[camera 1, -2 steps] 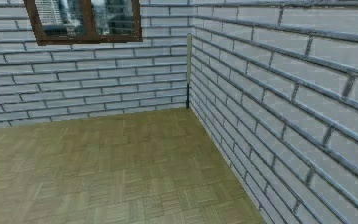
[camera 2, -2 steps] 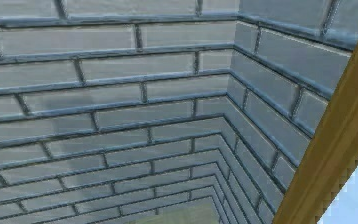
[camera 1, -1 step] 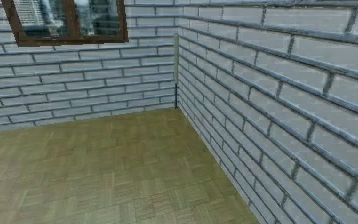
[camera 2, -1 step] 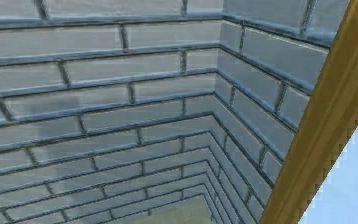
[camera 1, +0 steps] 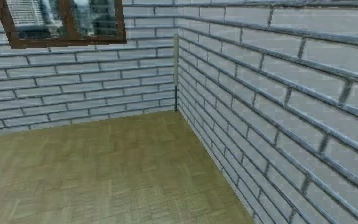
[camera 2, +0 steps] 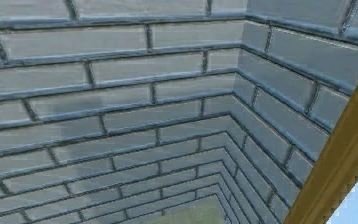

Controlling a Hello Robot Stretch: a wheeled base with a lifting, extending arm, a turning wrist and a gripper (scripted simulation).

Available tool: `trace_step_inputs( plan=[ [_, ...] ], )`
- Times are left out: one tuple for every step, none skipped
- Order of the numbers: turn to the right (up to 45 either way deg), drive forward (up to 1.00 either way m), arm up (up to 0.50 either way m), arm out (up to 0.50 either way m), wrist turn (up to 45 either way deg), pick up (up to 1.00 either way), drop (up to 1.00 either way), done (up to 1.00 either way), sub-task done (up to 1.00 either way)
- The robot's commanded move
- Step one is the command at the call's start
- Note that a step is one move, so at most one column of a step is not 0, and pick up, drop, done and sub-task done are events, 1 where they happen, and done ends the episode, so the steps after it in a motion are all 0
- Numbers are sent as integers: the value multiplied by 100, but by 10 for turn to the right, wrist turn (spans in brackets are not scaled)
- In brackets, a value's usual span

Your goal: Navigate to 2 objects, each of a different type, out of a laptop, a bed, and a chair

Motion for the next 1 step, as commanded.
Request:
trace_step_inputs(
  plan=[
    [-330,0,0,0,0,0,0,0,0]
  ],
)
